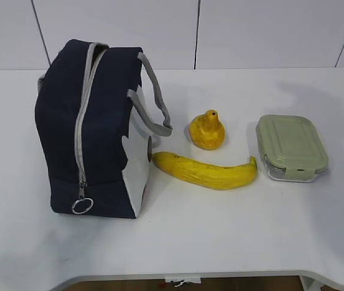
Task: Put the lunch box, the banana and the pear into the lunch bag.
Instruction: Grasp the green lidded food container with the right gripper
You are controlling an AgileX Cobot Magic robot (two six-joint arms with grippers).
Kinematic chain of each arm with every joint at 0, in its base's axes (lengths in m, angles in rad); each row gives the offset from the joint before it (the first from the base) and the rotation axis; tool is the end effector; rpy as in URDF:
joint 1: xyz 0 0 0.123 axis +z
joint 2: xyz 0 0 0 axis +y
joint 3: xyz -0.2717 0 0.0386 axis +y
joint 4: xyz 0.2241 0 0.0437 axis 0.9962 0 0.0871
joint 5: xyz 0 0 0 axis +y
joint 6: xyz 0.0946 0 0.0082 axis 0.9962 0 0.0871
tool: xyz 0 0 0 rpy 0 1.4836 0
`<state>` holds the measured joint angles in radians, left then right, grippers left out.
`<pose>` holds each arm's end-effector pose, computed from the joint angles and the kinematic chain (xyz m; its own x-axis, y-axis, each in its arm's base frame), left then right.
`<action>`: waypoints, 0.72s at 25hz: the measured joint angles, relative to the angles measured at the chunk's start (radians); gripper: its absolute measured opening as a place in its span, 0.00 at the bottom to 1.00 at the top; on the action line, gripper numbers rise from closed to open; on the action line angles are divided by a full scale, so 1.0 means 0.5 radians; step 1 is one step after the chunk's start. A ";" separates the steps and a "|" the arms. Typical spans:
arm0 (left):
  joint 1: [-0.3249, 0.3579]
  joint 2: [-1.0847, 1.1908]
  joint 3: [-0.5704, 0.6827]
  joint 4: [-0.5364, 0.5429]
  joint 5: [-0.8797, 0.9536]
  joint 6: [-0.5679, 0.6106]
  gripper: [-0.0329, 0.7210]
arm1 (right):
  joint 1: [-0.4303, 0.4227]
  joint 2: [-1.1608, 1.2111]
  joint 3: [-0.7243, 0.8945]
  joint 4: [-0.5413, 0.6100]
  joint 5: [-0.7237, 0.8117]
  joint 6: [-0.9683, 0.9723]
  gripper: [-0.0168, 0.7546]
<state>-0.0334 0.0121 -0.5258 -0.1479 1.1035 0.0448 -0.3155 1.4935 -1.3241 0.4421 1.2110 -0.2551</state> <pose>-0.0153 -0.0120 0.2680 -0.4807 -0.0060 -0.8768 0.1380 0.9870 -0.0824 0.2708 -0.0484 0.3193 -0.9161 0.2124 -0.3401 0.0855 0.9321 0.3520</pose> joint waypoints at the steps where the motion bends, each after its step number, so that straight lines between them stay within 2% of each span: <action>1: 0.000 0.000 0.000 0.000 0.000 0.000 0.38 | -0.040 0.032 -0.002 0.063 0.010 -0.066 0.66; 8: 0.000 0.000 0.000 0.000 0.000 0.000 0.38 | -0.307 0.256 -0.005 0.413 0.021 -0.491 0.63; 18: 0.000 0.000 0.000 0.001 0.000 -0.003 0.38 | -0.336 0.638 -0.005 0.588 0.010 -0.757 0.63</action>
<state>-0.0334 0.0121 -0.5258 -0.1475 1.1035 0.0432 -0.4833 1.8126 -1.3265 0.7362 1.2162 -0.6337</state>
